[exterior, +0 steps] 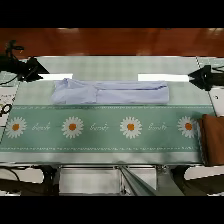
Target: Fold the shirts.
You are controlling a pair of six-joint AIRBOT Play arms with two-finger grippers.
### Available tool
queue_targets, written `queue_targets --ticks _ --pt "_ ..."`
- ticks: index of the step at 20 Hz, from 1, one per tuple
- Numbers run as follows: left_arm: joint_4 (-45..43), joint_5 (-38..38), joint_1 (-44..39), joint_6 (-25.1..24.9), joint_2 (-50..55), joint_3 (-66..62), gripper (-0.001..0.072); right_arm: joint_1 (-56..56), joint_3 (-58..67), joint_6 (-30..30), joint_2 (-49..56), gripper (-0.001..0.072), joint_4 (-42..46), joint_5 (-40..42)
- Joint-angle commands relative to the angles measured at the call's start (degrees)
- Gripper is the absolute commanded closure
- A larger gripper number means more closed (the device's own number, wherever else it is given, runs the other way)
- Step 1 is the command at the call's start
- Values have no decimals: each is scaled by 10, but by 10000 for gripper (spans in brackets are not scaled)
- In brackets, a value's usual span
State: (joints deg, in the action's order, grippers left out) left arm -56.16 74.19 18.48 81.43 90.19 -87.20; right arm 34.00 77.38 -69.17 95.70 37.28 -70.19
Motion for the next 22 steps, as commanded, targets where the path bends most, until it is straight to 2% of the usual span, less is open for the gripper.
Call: queue_targets --ticks 1,4,6,10,15,16,17,18,22 --pt "-2 -141 -1 -43 -181 174 204 25 -94 -16 -32 291 56 23" --pt "83 -186 -41 -64 -301 332 204 -10 -156 14 -9 291 14 57" --pt "89 -197 -75 -64 -335 380 204 -44 -156 24 16 291 -27 57" --pt "96 -208 -115 -57 -337 388 204 -107 -125 24 50 291 -73 67" --pt "107 -231 -124 -57 -331 388 203 -180 -80 -20 89 303 -83 117" --pt "108 -232 -125 -57 -330 388 204 -192 -76 -22 92 369 -88 125" --pt "108 -232 -124 -57 -330 388 203 -200 -72 -21 91 487 -89 132" --pt "108 -232 -124 -58 -330 388 204 -207 -64 -9 91 677 -88 131" --pt "108 -232 -124 -58 -330 388 209 -205 -41 2 67 691 -84 104"
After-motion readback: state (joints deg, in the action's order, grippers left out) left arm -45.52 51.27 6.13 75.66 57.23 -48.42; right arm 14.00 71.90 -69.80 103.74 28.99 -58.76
